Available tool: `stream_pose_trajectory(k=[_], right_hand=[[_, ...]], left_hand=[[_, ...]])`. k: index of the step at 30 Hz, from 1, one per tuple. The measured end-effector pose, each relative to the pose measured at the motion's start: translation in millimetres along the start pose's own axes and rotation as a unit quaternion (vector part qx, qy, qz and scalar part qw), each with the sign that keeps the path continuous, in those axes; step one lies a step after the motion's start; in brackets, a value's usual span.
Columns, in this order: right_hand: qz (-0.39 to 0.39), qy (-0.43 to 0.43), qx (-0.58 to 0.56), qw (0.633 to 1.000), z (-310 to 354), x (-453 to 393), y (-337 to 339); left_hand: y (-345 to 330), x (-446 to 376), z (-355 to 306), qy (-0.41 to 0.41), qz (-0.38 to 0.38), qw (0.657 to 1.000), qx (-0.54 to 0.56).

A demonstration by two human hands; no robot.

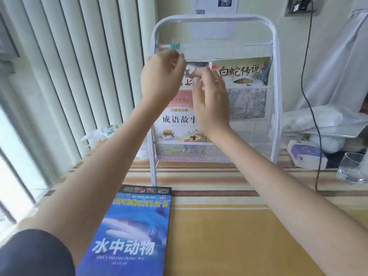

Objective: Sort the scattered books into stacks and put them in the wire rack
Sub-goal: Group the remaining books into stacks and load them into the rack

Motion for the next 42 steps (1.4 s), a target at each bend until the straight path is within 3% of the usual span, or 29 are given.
stream_pose_trajectory(k=[3, 5, 7, 9, 11, 13, 15, 18, 20, 23, 24, 27, 30, 33, 36, 39, 42], right_hand=[[0.154, -0.134, -0.101, 0.974, 39, 95, 3], [0.286, -0.235, -0.103, 0.923, 58, 157, 6], [0.406, -0.309, -0.038, 0.859, 62, 207, 8], [0.451, -0.364, 0.007, 0.815, 61, 239, 8], [0.457, -0.414, -0.004, 0.787, 65, 256, 7], [0.417, -0.488, -0.043, 0.765, 70, 261, 5], [0.358, -0.557, -0.092, 0.744, 75, 262, 4], [0.302, -0.582, -0.111, 0.747, 79, 265, 6], [0.279, -0.584, -0.114, 0.753, 78, 269, 7], [0.269, -0.588, -0.121, 0.753, 77, 269, 7], [0.266, -0.591, -0.123, 0.751, 76, 268, 8], [0.228, -0.625, -0.159, 0.730, 70, 263, 14], [0.218, -0.640, -0.214, 0.705, 59, 246, 21], [0.213, -0.556, -0.292, 0.748, 54, 202, 37], [0.200, -0.460, -0.291, 0.815, 46, 156, 66], [0.193, -0.436, -0.263, 0.839, 33, 139, 91], [0.130, -0.451, -0.200, 0.860, 20, 132, 108]], left_hand=[[48, 72, 42, 0.018, 0.039, 0.998, -0.050], [85, 123, 80, 0.075, 0.045, 0.989, -0.115], [116, 173, 124, 0.188, 0.076, 0.958, -0.205], [136, 220, 154, 0.341, 0.163, 0.898, -0.227], [142, 253, 159, 0.425, 0.238, 0.850, -0.200], [139, 263, 153, 0.439, 0.279, 0.829, -0.206], [134, 257, 153, 0.479, 0.274, 0.816, -0.171], [137, 238, 164, 0.561, 0.227, 0.795, -0.045], [141, 234, 169, 0.622, 0.200, 0.757, 0.018], [140, 240, 159, 0.674, 0.236, 0.696, 0.070], [137, 241, 158, 0.658, 0.251, 0.708, 0.052], [138, 228, 141, 0.527, 0.233, 0.816, -0.042], [142, 208, 105, 0.457, 0.169, 0.871, 0.066], [144, 188, 66, 0.364, 0.098, 0.909, 0.181], [132, 181, 44, 0.315, 0.063, 0.914, 0.246], [111, 190, 34, 0.309, 0.096, 0.908, 0.267], [97, 197, 23, 0.291, 0.152, 0.899, 0.290]])
Point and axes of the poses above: each hand's wrist, its own x-axis away from the middle knuckle, its own y-axis out of the back of the hand, z = x × y, the point moved 3 cm from there along -x, towards the middle knuckle, and after that the axes turned 6 degrees about -z, right-handed, at the moved point
